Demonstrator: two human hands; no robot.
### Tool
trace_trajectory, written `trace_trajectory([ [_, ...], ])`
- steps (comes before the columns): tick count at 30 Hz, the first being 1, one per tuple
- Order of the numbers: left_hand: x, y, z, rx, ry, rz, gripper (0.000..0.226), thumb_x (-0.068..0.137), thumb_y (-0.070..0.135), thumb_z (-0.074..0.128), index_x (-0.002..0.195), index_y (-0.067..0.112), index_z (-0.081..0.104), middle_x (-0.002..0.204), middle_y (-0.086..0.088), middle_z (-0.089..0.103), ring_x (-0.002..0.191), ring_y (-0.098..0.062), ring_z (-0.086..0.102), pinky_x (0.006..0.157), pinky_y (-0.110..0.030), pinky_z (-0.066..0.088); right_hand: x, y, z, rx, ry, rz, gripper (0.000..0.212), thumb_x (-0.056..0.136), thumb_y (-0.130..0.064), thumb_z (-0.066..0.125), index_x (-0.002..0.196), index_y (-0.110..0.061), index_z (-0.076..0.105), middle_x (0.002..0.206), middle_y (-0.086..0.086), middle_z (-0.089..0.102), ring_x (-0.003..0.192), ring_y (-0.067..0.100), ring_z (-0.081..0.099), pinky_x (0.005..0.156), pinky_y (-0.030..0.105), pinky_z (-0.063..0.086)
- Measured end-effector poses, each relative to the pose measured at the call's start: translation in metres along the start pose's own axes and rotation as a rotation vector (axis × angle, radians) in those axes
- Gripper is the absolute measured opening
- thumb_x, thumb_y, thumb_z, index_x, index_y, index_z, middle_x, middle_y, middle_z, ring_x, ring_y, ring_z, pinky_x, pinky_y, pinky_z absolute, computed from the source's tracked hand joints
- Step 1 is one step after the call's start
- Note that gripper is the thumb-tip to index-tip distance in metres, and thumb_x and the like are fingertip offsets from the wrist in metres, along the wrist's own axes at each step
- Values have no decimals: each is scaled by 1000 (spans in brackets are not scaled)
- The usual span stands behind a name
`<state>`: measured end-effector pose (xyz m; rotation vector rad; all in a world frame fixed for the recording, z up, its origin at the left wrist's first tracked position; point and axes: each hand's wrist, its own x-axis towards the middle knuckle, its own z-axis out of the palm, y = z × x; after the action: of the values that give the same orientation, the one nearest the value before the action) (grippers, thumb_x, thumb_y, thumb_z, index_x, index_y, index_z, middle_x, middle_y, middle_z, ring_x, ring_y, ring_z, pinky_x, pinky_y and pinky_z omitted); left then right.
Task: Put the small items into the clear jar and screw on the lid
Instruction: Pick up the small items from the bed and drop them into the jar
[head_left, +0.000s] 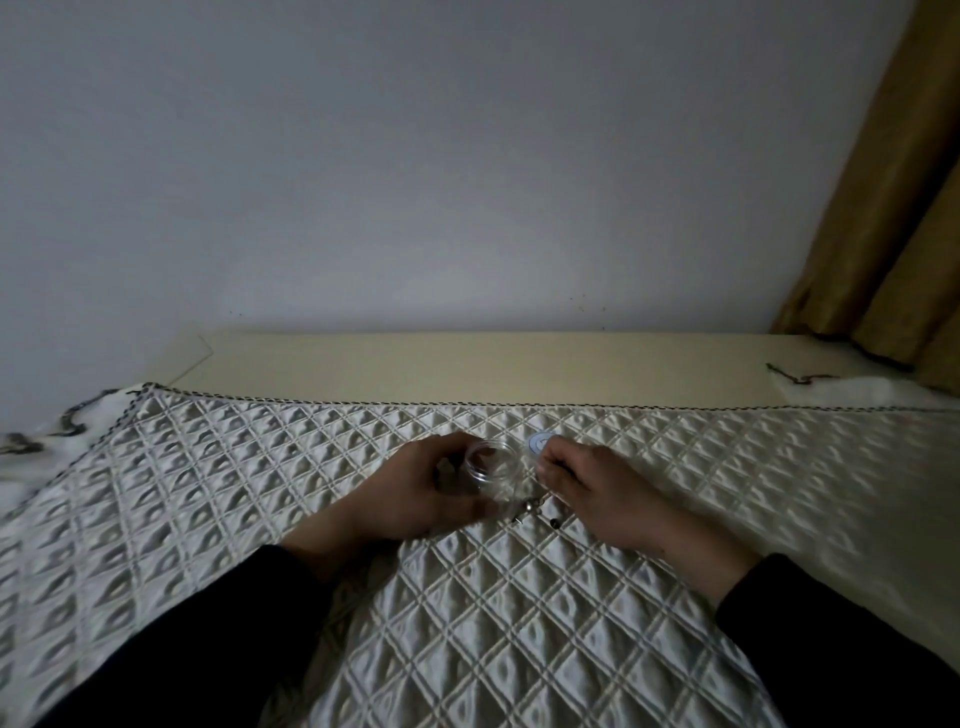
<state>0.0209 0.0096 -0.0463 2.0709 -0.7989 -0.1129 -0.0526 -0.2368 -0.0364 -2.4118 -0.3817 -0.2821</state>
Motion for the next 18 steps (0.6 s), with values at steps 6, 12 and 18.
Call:
trace_trajectory([
  [6,0,1,1,-15,5,12,68,68,57,88,128,28,78,120,0,87,115,-28,83,106,-55,65,9,-6,2,88,158,-49,23,101,-23,50,79,-20,46,59,-6,44,53,9,37,53,37,36],
  [12,-1,4,0,-13,-14,1,66,66,59,87,124,29,78,116,-3,87,109,-30,83,102,-57,67,14,-26,6,197,262,-152,23,102,-24,49,79,-21,46,62,-13,46,57,3,38,56,26,34],
  [18,-1,6,0,-7,-26,-8,64,66,59,88,122,30,77,112,-4,87,101,-31,84,96,-57,68,15,-36,17,143,241,-202,20,102,-19,51,82,-21,47,65,-11,45,60,7,40,58,38,38],
])
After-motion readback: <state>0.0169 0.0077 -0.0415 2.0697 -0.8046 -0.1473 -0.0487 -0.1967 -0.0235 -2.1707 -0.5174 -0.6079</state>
